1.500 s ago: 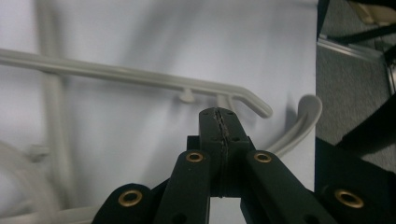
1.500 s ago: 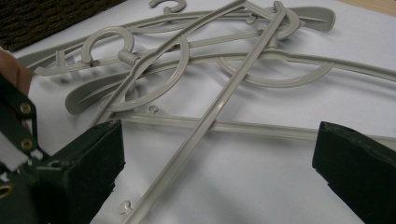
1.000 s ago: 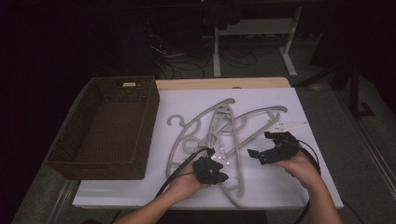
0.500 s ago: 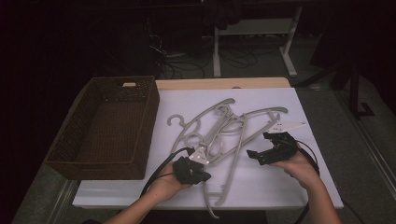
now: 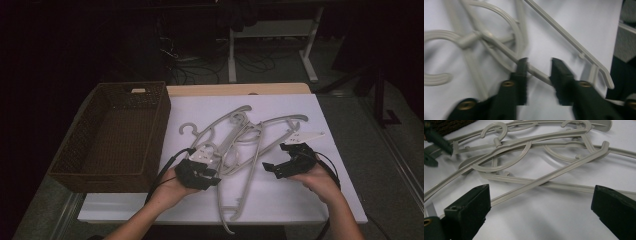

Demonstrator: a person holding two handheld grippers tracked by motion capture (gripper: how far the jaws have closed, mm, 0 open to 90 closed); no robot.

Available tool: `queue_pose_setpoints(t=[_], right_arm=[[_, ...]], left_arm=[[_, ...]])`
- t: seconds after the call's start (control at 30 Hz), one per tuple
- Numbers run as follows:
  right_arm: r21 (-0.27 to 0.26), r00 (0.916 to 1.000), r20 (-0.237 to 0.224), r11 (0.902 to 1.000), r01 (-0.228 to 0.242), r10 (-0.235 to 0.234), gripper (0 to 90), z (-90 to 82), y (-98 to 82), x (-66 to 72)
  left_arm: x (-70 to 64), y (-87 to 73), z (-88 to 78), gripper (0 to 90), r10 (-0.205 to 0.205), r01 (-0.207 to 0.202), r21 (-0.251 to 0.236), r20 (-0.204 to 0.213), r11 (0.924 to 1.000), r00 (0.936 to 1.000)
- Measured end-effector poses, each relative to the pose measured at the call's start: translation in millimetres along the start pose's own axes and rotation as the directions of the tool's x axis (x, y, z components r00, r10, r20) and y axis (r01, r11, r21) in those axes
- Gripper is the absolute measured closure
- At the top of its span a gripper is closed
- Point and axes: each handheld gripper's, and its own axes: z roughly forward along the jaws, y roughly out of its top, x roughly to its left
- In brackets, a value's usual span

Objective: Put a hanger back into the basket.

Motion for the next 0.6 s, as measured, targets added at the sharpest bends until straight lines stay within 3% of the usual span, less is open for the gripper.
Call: queue_pose_setpoints(t=[0.07,0.13,0.23,0.33,0.43,0.6], right_arm=[[0.007,1.0,-0.002,1.0,0.007,-0.007,2.0,2.0,-0.2,1.1],[0.008,1.0,-0.004,0.9999,0.009,-0.009,2.0,3.3,0.1,1.8],[0.012,1.0,-0.003,0.9999,0.006,-0.006,2.0,4.0,0.3,2.1],[0.012,1.0,-0.004,0.9999,0.005,-0.005,2.0,4.2,0.4,2.1],[0.01,1.0,-0.007,0.9999,0.006,-0.006,2.0,4.6,0.1,1.2],[0.012,1.0,-0.009,0.9999,0.0,0.0,2.0,5.3,-0.5,0.0]], left_arm=[[6.9,0.7,-4.9,53.7,-0.02,0.019,-0.02,-0.041,0.9996,0.999],[15.5,3.0,-8.3,53.5,-0.028,0.025,-0.028,-0.087,0.9993,0.9958],[32.8,7.9,-11.0,52.2,-0.058,0.054,-0.034,-0.157,0.998,0.9859],[51.7,11.1,-8.9,50.3,-0.108,0.102,-0.036,-0.219,0.9941,0.9697],[67.7,10.4,-1.1,49.0,-0.164,0.161,-0.033,-0.233,0.9865,0.9586],[84.2,7.3,16.8,50.3,-0.209,0.217,0.009,-0.24,0.9761,0.9482]])
